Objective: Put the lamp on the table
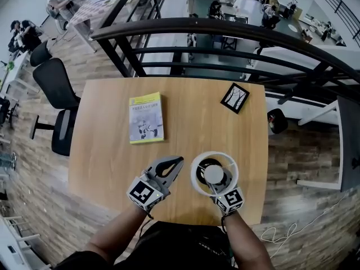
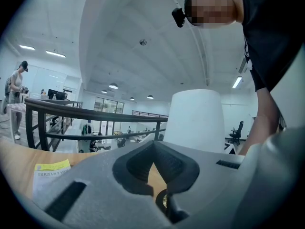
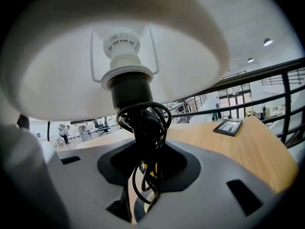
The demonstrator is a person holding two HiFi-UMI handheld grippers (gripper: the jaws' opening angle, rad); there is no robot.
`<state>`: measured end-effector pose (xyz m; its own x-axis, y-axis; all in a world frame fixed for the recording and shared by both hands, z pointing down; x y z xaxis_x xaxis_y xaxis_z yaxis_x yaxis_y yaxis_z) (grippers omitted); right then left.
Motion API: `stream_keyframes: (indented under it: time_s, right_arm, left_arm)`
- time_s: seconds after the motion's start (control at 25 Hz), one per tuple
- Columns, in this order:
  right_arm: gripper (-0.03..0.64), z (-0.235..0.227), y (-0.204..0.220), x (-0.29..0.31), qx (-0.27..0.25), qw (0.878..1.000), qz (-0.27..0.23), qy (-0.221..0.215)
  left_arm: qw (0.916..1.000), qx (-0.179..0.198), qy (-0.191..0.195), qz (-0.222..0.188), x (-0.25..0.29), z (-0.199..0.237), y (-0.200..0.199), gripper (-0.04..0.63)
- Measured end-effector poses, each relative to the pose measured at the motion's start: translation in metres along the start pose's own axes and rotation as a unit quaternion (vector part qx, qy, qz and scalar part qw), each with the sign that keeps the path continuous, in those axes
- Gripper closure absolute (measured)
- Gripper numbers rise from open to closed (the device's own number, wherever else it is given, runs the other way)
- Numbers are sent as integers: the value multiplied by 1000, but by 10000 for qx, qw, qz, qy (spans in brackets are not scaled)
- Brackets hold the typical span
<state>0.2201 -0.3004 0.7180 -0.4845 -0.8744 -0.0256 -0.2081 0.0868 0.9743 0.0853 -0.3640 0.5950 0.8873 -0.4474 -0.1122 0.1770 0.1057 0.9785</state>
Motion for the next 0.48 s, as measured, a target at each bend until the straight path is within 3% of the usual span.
stream_keyframes:
  time_s: [0.48]
  right_arm:
    - [491,-1,6,-8,22,10000,-36,81]
  left_arm:
    - [9999,78,54,39,-6,-5,5,588]
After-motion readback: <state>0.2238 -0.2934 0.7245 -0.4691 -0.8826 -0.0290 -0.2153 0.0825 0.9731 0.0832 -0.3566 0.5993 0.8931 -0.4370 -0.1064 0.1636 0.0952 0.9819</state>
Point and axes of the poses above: the fingertips, and each gripper's own axes: x forward along the fingers, z to its left, y out of its underside, the point moved 4 cm from there along -x, backward along the fingers, and after that the axes turned 15 degrees about -z, right-handed, at the moved point
